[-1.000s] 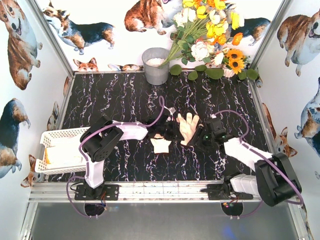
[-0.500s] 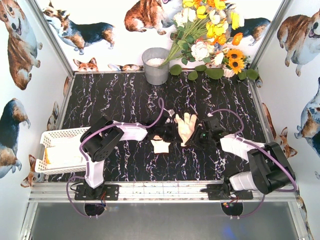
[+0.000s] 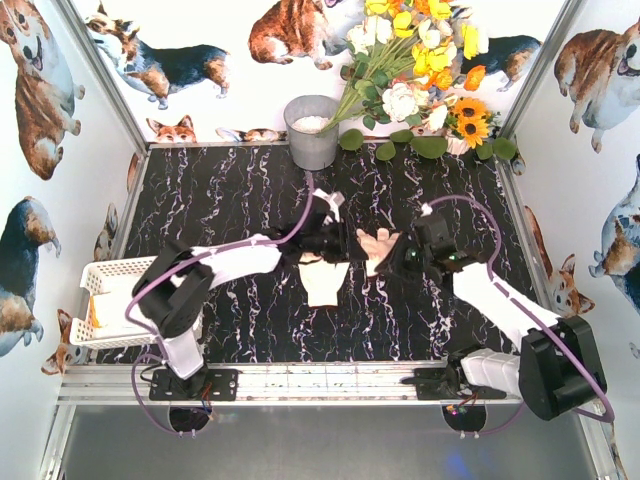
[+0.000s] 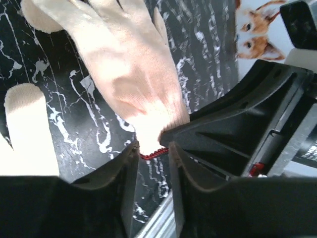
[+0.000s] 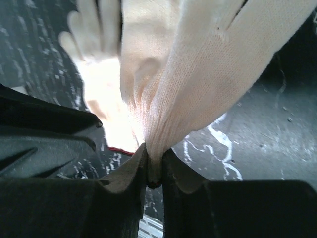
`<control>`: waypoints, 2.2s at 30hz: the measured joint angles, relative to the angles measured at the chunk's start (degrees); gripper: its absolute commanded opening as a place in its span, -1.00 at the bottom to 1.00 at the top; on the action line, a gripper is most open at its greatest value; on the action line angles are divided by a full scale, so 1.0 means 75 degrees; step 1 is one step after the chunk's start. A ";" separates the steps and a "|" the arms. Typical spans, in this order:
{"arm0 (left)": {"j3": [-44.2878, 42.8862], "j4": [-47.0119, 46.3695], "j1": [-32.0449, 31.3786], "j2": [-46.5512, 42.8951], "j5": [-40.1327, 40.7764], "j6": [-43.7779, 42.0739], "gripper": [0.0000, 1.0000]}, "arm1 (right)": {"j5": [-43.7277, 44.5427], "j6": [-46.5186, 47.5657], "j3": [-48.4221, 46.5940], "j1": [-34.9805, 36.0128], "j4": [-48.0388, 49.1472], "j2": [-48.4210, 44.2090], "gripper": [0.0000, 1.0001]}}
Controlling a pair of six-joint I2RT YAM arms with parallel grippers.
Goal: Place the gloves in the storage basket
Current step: Pick up the glove from the center of the board, then pair the glove with the glove.
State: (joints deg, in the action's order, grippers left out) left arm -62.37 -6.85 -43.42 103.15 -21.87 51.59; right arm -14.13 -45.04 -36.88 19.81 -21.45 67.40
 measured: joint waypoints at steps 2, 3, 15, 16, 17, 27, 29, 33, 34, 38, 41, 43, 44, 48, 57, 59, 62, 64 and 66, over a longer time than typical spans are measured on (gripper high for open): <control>0.0020 0.0122 0.0073 -0.0338 0.0067 -0.0026 -0.21 | -0.0055 0.0000 -0.0297 0.0000 -0.0015 0.0041 -0.89; 0.0061 0.0157 0.0105 -0.0533 0.0117 -0.0055 -0.15 | -0.0090 -0.0003 -0.0437 0.0000 -0.0006 0.0082 -0.89; 0.0764 0.1294 0.1486 -0.2594 0.0787 -0.0903 0.13 | -0.0664 -0.0256 -0.1813 0.0000 0.0577 0.1699 -0.98; 0.0810 0.1437 0.1667 -0.2731 0.0825 -0.1003 0.14 | -0.0734 -0.0294 -0.2014 0.0000 0.0662 0.1912 -0.99; 0.0868 0.1559 0.1842 -0.2868 0.0845 -0.1099 0.15 | -0.0781 -0.0329 -0.2200 0.0003 0.0737 0.2098 -0.99; 0.1195 0.2515 0.3174 -0.3745 0.0842 -0.1792 0.17 | -0.1037 -0.0405 -0.4593 0.0137 0.0944 0.3701 -1.00; 0.1221 0.2600 0.3366 -0.3826 0.0799 -0.1877 0.18 | -0.1049 -0.0405 -0.4951 0.0219 0.0959 0.3911 -1.00; 0.1239 0.2693 0.3631 -0.3987 0.0697 -0.1958 0.19 | -0.0976 -0.0388 -0.5246 0.0495 0.1128 0.4135 -1.00; 0.1241 0.2696 0.3666 -0.4028 0.0673 -0.1979 0.19 | -0.0965 -0.0388 -0.5251 0.0577 0.1163 0.4185 -1.00; 0.1358 0.2684 0.3722 -0.4164 0.0574 -0.2066 0.20 | -0.1020 -0.0443 -0.5129 0.0901 0.1480 0.4575 -1.00; 0.1620 0.2681 0.3724 -0.4217 0.0507 -0.2069 0.20 | -0.1105 -0.0542 -0.4733 0.1081 0.1638 0.4797 -1.00; 0.1830 0.2684 0.3727 -0.4234 0.0452 -0.2060 0.20 | -0.1139 -0.0621 -0.4427 0.1204 0.1647 0.4887 -1.00; 0.1918 0.2678 0.3730 -0.4243 0.0425 -0.2052 0.20 | -0.1154 -0.0647 -0.4310 0.1253 0.1647 0.4913 -1.00; 0.2244 0.2652 0.3730 -0.4307 0.0350 -0.1970 0.21 | -0.1192 -0.0734 -0.3981 0.1358 0.1682 0.4919 -1.00; 0.2393 0.2416 0.3733 -0.4331 -0.0128 -0.1851 0.23 | -0.1256 -0.0909 -0.3296 0.1606 0.1751 0.4470 -0.99; 0.2541 0.2189 0.3724 -0.4319 -0.0291 -0.1789 0.23 | -0.1265 -0.0962 -0.3165 0.1670 0.1760 0.4313 -0.98; 0.2882 0.2081 0.3666 -0.4299 -0.0431 -0.1682 0.23 | -0.1279 -0.1020 -0.2981 0.1757 0.1818 0.4115 -0.95; 0.3057 0.2084 0.3617 -0.4258 -0.0484 -0.1623 0.24 | -0.1274 -0.1052 -0.2856 0.1818 0.1836 0.3998 -0.87; 0.3171 0.2078 0.3590 -0.4252 -0.0533 -0.1556 0.24 | -0.1253 -0.1070 -0.2757 0.1874 0.1845 0.3917 -0.83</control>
State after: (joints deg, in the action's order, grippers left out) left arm -38.59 8.73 -16.49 71.26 -25.87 39.92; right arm -23.53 -53.06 -57.56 33.87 -7.62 96.77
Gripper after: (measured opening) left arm 0.615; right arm 0.163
